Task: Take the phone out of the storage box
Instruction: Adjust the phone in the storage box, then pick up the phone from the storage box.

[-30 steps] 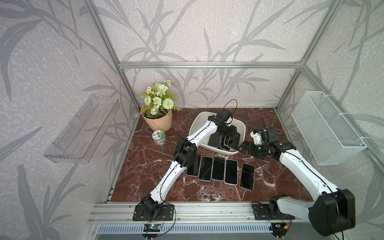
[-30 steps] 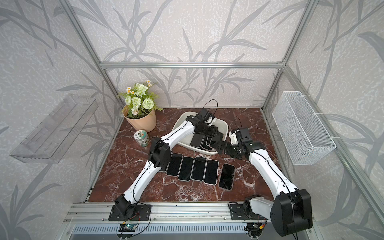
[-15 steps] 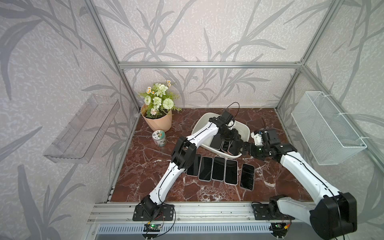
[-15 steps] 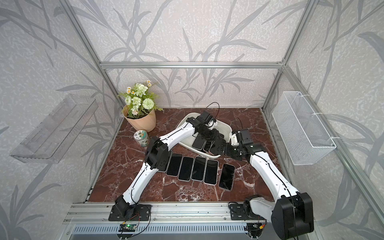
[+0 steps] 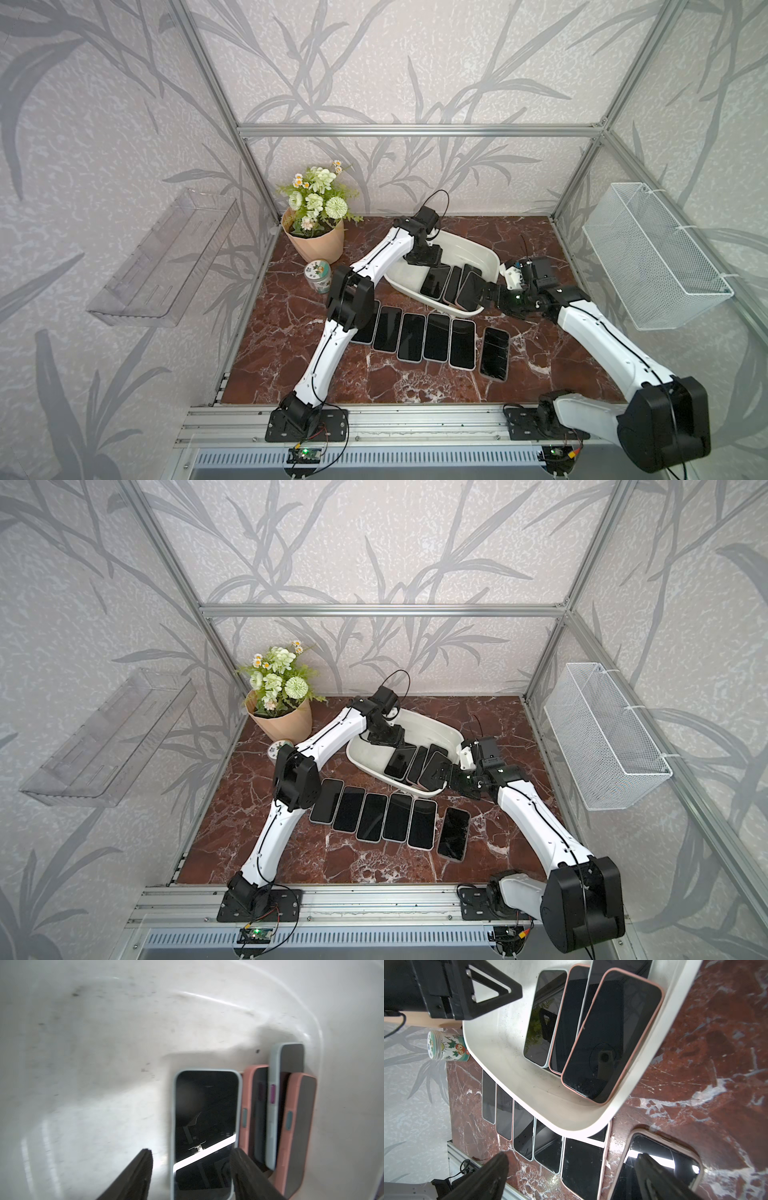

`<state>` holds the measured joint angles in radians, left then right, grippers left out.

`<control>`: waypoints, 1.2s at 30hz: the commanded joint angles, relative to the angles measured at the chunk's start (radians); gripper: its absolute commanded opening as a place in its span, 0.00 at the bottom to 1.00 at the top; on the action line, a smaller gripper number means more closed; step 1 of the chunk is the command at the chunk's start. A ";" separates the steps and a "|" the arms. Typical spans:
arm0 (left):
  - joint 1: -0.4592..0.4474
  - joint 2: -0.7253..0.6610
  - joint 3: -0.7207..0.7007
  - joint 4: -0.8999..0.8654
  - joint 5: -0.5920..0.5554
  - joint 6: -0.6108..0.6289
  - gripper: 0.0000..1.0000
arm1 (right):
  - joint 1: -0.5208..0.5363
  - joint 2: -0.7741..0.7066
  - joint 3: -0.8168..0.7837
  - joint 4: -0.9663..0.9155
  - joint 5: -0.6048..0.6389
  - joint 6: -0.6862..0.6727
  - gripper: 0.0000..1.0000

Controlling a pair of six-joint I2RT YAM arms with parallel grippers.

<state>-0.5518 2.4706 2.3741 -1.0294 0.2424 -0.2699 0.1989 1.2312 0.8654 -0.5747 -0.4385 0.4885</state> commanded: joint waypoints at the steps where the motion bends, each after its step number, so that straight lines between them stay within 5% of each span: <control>1: 0.006 0.041 0.053 -0.091 -0.025 0.072 0.63 | -0.004 0.045 -0.006 0.054 -0.060 0.034 0.99; 10: 0.013 0.097 0.068 -0.040 0.248 0.049 0.60 | -0.004 0.178 0.068 0.107 -0.079 0.103 0.99; 19: -0.001 -0.043 -0.201 0.281 0.446 -0.112 0.59 | 0.003 0.335 0.218 0.106 0.001 0.140 1.00; 29: 0.000 -0.060 -0.283 0.274 0.420 -0.094 0.58 | 0.029 0.588 0.523 -0.061 0.109 0.063 1.00; 36: 0.076 -0.209 -0.439 0.364 0.279 -0.114 0.63 | 0.113 0.504 0.559 -0.104 0.229 0.017 0.99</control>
<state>-0.5262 2.3478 1.9839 -0.7109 0.6052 -0.3725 0.2687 1.8126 1.3804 -0.6846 -0.2321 0.5446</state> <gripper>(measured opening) 0.623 0.994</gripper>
